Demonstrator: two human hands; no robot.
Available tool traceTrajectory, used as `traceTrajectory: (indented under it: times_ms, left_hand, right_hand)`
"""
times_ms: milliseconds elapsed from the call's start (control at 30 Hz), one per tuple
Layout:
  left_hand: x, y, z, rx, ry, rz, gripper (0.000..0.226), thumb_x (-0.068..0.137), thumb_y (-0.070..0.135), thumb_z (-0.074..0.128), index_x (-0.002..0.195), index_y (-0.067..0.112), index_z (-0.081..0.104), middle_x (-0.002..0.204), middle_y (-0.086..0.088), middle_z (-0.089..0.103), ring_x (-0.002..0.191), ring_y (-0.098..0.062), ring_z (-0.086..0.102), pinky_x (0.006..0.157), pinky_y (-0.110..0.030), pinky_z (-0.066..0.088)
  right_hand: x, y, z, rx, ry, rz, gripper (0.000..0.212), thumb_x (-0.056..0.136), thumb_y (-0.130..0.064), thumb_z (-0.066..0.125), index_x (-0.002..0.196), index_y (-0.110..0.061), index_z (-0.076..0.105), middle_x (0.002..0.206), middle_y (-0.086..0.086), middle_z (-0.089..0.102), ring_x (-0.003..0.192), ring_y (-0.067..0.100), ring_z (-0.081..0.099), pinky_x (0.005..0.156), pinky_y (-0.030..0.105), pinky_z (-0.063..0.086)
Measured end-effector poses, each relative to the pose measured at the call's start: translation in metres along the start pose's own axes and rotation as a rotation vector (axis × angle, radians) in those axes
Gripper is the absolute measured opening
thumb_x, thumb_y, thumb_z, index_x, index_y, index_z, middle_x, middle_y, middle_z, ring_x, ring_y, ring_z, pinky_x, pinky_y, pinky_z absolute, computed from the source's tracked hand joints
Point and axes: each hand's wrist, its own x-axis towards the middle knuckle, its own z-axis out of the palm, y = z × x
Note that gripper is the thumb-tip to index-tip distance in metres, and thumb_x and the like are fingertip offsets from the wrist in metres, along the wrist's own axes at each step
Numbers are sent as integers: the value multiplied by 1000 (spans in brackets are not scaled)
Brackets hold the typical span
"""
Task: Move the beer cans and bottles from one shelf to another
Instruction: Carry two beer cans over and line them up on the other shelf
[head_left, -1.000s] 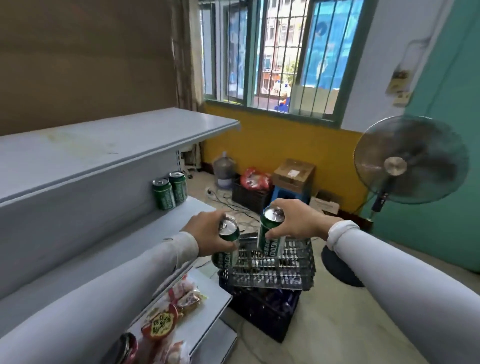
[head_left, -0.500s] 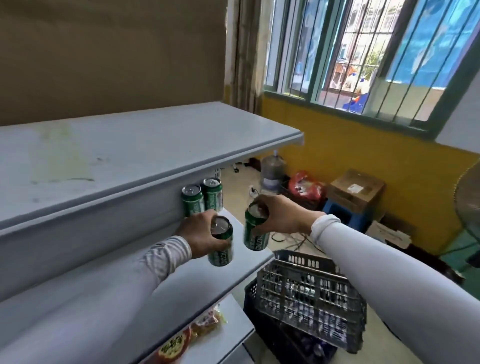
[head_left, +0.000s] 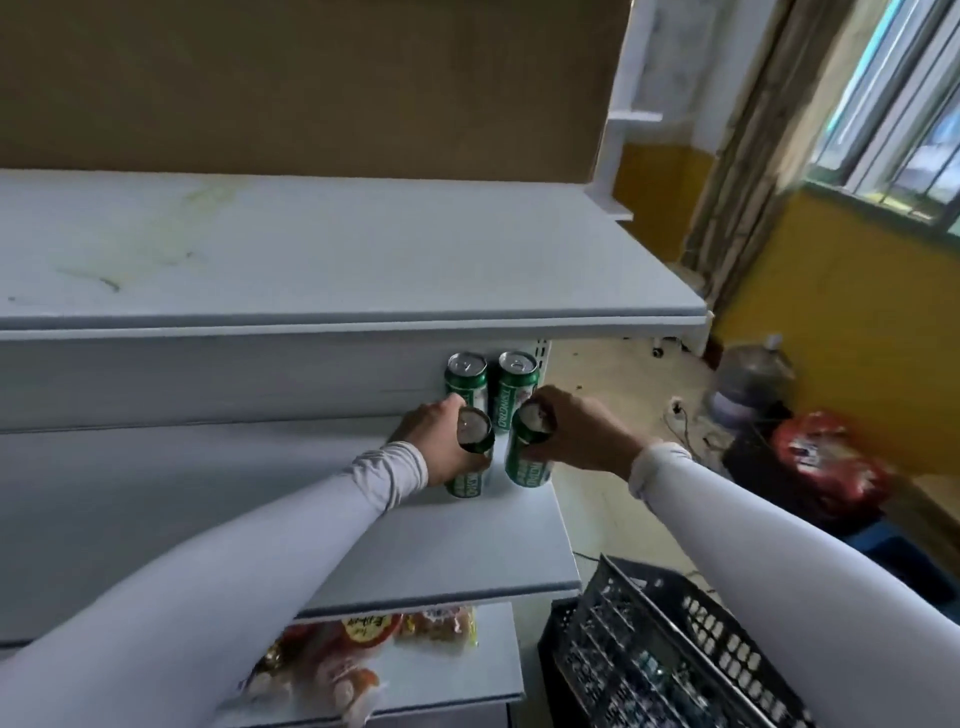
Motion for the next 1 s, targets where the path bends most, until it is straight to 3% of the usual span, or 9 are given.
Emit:
traceTrajectory:
  times_ms: [100,233,367,600,733,900,1000]
  left_hand:
    - [2,10,10,-26,42,-35,66,64,44,80,117,16,51,113,-8,65,97,-29,63,79,-30,48]
    - [6,12,21,-46,122,-57,67,68,42,80,121,15,50,119,-9,54,103,-31,58,84,-32,45]
    - [15,15,24,-16,132,-78,75,71,39,79,130,11,43,125,-11,46,108,-33,56,90,-37,46]
    - [27,15,27,-21,171,-98,69,73,38,78,124,8,42,122,-14,47,104,-37,57,87,-42,47]
    - [29,16,27,-10,183,-88,73,76,39,75,130,6,38,128,-16,44,105,-38,57,88,-43,48]
    - [14,18,24,-41,118,-128,105,71,44,78,147,10,14,141,-17,33,116,-39,53,95,-43,45]
    - [-4,10,5,52,138,-115,104,71,50,76,147,10,16,142,-17,33,122,-36,48,98,-44,44]
  right_hand:
    - [9,12,4,14,10,-16,53,73,-26,83,116,-12,57,108,6,69,91,24,64,74,30,54]
    - [17,19,10,169,26,-13,52,74,-15,82,118,-9,53,105,4,61,88,20,60,66,22,51]
    - [24,22,17,229,95,23,63,68,-22,85,121,-12,53,110,3,58,90,19,56,70,21,44]
    - [32,24,20,263,115,19,66,69,-24,86,123,-12,50,106,-2,52,92,16,53,68,13,38]
    - [31,23,21,276,101,22,67,70,-25,86,124,-13,49,112,-1,54,94,15,55,81,25,50]
    - [22,21,8,179,29,-11,84,66,-36,88,134,-13,44,126,6,54,109,20,55,88,26,46]
    - [20,4,-19,97,74,-110,79,71,-45,83,134,-12,48,121,2,55,111,24,55,90,34,46]
